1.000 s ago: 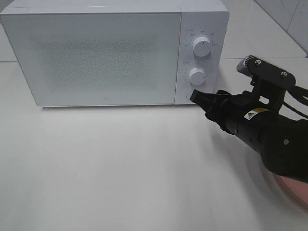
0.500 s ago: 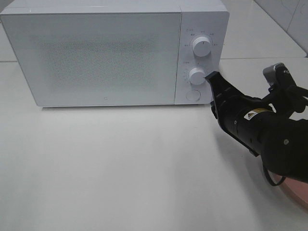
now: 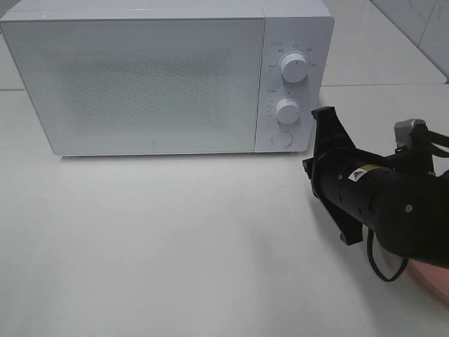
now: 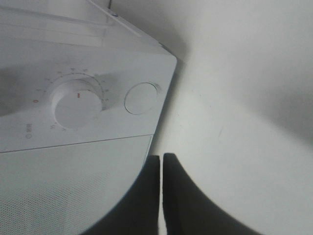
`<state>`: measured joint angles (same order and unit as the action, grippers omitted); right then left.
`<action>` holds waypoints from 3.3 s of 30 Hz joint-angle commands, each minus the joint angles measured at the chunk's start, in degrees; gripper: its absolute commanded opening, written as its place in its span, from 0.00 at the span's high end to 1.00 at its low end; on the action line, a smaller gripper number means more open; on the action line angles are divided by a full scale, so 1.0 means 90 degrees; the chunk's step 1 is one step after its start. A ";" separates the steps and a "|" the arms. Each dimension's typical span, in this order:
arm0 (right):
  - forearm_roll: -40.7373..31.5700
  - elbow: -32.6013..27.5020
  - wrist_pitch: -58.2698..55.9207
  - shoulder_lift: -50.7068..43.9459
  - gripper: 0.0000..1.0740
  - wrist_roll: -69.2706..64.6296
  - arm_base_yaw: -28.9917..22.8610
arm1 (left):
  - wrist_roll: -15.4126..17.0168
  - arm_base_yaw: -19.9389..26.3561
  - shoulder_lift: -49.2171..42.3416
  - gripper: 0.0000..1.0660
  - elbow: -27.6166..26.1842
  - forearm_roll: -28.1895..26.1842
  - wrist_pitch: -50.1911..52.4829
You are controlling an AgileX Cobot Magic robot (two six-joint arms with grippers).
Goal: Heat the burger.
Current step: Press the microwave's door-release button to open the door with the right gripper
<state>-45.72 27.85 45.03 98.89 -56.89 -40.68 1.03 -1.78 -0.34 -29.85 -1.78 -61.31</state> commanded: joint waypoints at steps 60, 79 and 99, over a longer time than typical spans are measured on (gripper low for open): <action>0.1693 0.2623 -0.0261 0.2476 1.00 -0.1751 0.1337 | 0.0000 0.0025 -0.0019 0.08 0.0013 -0.0013 0.0006; 0.1579 0.2623 0.1439 0.2426 1.00 -0.1827 0.1331 | -0.0006 0.0025 -0.0019 0.08 0.0013 -0.0006 0.0006; 0.1407 0.3508 0.2394 0.2890 1.00 -0.1630 0.1337 | 0.0000 0.0025 -0.0019 0.08 0.0013 -0.0006 0.0006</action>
<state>-36.04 54.03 48.76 125.59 -73.34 -31.00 1.03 -1.78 -0.34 -29.85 -1.72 -61.31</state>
